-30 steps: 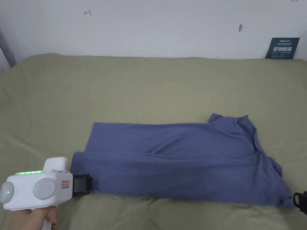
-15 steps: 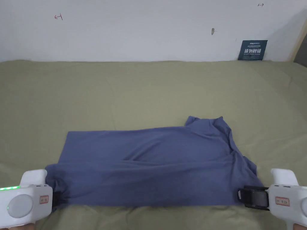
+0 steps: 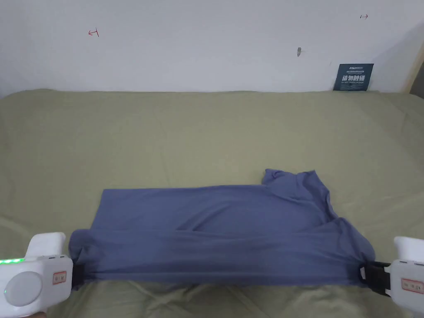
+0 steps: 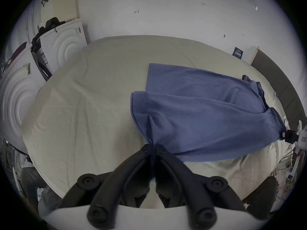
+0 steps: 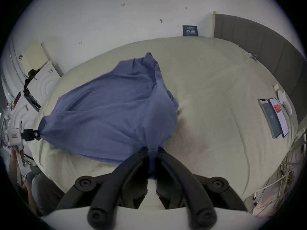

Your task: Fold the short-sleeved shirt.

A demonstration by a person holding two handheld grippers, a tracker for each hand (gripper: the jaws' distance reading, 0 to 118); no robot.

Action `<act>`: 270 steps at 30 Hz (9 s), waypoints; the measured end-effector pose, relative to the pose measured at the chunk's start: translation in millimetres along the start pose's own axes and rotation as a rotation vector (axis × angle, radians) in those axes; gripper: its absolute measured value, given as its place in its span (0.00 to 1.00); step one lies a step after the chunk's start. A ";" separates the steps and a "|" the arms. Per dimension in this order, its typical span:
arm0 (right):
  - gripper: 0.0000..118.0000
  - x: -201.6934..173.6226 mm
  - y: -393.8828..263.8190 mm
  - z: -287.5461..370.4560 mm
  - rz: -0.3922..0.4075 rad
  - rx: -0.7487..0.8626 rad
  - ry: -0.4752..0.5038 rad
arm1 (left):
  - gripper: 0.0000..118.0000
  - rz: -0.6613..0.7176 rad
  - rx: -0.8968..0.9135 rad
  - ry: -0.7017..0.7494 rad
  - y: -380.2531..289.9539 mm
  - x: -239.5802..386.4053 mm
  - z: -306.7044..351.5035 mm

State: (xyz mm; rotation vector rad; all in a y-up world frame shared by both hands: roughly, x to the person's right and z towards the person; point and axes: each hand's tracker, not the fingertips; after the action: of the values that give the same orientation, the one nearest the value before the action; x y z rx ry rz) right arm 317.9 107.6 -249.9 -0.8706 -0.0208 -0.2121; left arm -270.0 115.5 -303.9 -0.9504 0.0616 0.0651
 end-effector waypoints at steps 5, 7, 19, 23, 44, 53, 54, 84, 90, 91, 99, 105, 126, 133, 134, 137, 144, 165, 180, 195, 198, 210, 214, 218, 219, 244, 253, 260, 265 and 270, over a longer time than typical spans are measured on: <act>0.06 8.6 -50.3 37.5 -0.014 -0.037 0.008 | 0.04 -0.025 -0.016 -0.019 -48.1 -6.4 32.6; 0.06 9.2 -66.2 45.5 -0.021 -0.064 0.014 | 0.04 -0.023 -0.034 -0.018 -63.1 -10.1 38.5; 0.88 5.0 -40.4 43.3 0.048 0.022 -0.026 | 0.95 -0.029 0.039 0.003 -36.5 -18.0 47.5; 0.01 -6.0 5.3 25.4 0.059 0.071 -0.023 | 0.01 -0.028 0.077 0.003 10.0 -8.7 27.7; 0.00 -10.9 103.9 -105.4 0.135 -0.009 -0.092 | 0.32 -0.119 -0.089 0.089 120.3 27.2 -144.1; 0.86 -6.6 121.4 -133.2 0.129 -0.101 -0.078 | 0.02 -0.106 -0.066 0.024 119.1 38.3 -134.3; 0.87 -3.6 118.4 -143.1 0.135 -0.102 -0.047 | 0.02 -0.103 -0.065 0.026 119.3 38.7 -134.0; 0.01 7.8 25.3 69.8 0.192 0.115 0.053 | 0.02 -0.041 0.138 -0.087 -5.7 -25.1 50.4; 0.01 23.3 -43.8 75.0 0.164 0.044 0.093 | 0.02 -0.027 0.113 -0.106 -65.0 -38.9 46.5; 0.01 23.9 -54.5 71.6 0.147 0.028 0.090 | 0.02 -0.027 0.110 -0.108 -73.1 -39.7 44.3; 0.56 26.5 -81.7 46.3 0.135 -0.024 0.045 | 0.98 -0.043 0.065 -0.060 -86.2 -40.5 37.5; 0.83 12.0 -69.6 58.8 0.101 0.061 0.023 | 0.79 -0.055 0.126 -0.025 -73.3 -37.9 67.0; 0.01 -150.7 -74.9 97.9 0.204 0.484 -0.090 | 0.01 0.297 -0.197 -0.529 -6.3 -112.4 17.7; 0.01 -151.7 -70.2 94.4 0.198 0.484 -0.088 | 0.63 0.304 -0.286 -0.634 -4.2 -123.4 -0.5; 0.01 -151.2 -69.6 94.4 0.181 0.469 -0.079 | 0.99 0.300 -0.297 -0.670 -4.5 -124.0 -3.5; 0.01 -147.3 -69.0 88.7 0.175 0.456 -0.091 | 1.00 0.307 -0.322 -0.729 -11.6 -122.6 -17.9; 0.01 -141.2 -71.1 86.5 0.154 0.427 -0.097 | 1.00 0.418 -0.353 -0.901 -18.1 -136.1 -55.9; 0.01 -123.5 -72.5 125.5 0.127 0.485 -0.041 | 0.06 0.429 -0.269 -0.572 -20.6 -122.3 22.0; 0.01 -119.5 -79.3 152.4 0.142 0.536 -0.019 | 0.06 0.106 -0.239 -0.528 5.4 35.2 99.8; 0.01 -91.9 -86.9 150.0 0.064 0.488 -0.040 | 0.88 0.036 -0.318 -0.577 -23.3 178.1 -3.4; 0.01 -88.3 -86.8 149.6 0.057 0.481 -0.050 | 0.33 0.029 -0.282 -0.613 -17.8 147.1 20.8; 0.01 -96.6 -87.8 138.2 0.043 0.452 -0.001 | 0.00 0.091 -0.277 -0.587 -34.2 124.9 -13.4; 0.01 -95.4 -89.0 139.8 0.049 0.440 -0.009 | 0.00 0.070 -0.350 -0.656 -54.9 192.8 -37.1; 0.01 -89.4 -89.8 140.8 0.049 0.431 -0.029 | 0.00 0.041 -0.364 -0.681 -69.4 233.1 -39.5; 0.01 -88.5 -89.8 140.3 0.048 0.427 -0.037 | 0.00 0.002 -0.330 -0.680 -67.0 231.4 -37.3; 0.01 -129.0 -80.7 122.3 0.119 0.410 0.006 | 1.00 0.291 -0.290 -0.802 -45.8 9.8 -18.4; 0.01 -129.0 -80.1 124.2 0.133 0.397 -0.022 | 0.06 0.356 -0.349 -0.852 -47.9 44.1 -47.0; 0.01 -125.8 -73.9 137.9 0.138 0.429 -0.014 | 0.06 0.399 -0.235 -0.735 -48.2 28.2 6.6; 0.01 -122.8 -64.0 141.4 0.157 0.473 0.007 | 0.06 0.399 -0.088 -0.545 -41.0 -39.0 57.5; 0.01 -128.0 -47.4 140.9 0.191 0.559 -0.005 | 0.06 0.374 -0.029 -0.331 -25.3 -110.8 68.9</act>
State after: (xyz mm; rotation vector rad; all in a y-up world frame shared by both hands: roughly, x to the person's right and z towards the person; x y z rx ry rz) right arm 193.1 207.7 -136.4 -0.3122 -0.0015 -0.0190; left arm -376.7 153.8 -234.4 -0.9372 -0.0680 0.5683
